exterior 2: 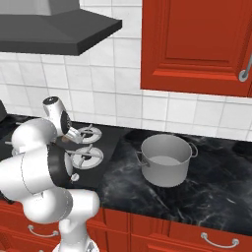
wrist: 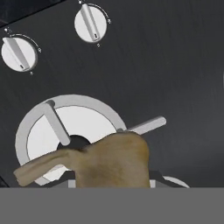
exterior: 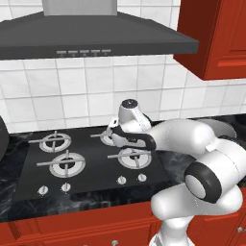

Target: Turn on the sink faucet. Then move the garlic from the counter to the sink. Turn off the sink. Move the vegetable from the sink to the pot next to the stove. Finally move the pot to the rear left burner.

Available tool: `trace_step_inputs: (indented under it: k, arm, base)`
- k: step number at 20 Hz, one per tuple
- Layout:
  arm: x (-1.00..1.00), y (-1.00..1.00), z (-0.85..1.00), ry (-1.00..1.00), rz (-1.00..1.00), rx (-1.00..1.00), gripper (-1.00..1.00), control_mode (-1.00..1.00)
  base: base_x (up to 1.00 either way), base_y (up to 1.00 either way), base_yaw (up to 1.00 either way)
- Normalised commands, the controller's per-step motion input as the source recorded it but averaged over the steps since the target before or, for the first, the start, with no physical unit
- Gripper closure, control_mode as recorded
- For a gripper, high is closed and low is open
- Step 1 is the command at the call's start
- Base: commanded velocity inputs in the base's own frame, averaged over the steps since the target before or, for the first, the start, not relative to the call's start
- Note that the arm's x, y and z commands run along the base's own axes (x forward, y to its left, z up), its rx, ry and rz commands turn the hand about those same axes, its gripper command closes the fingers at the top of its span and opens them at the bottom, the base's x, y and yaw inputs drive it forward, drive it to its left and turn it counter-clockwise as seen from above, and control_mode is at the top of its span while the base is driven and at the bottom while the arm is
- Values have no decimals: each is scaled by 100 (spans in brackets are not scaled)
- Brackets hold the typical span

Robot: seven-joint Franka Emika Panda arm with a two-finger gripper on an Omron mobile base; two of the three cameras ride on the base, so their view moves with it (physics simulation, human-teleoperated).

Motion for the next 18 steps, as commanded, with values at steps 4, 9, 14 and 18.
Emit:
trace_step_inputs:
  k: [4,9,14,18]
  arm:
    - [0,0,0,0,-1,0,100,-100]
    - [-2,-23,0,0,-12,0,100,-100]
    - [0,-55,6,2,-15,0,100,-100]
    - [0,-68,10,2,-14,1,100,-100]
  base:
    - [0,0,0]
    - [0,0,0]
    - [0,0,0]
    - [0,0,0]
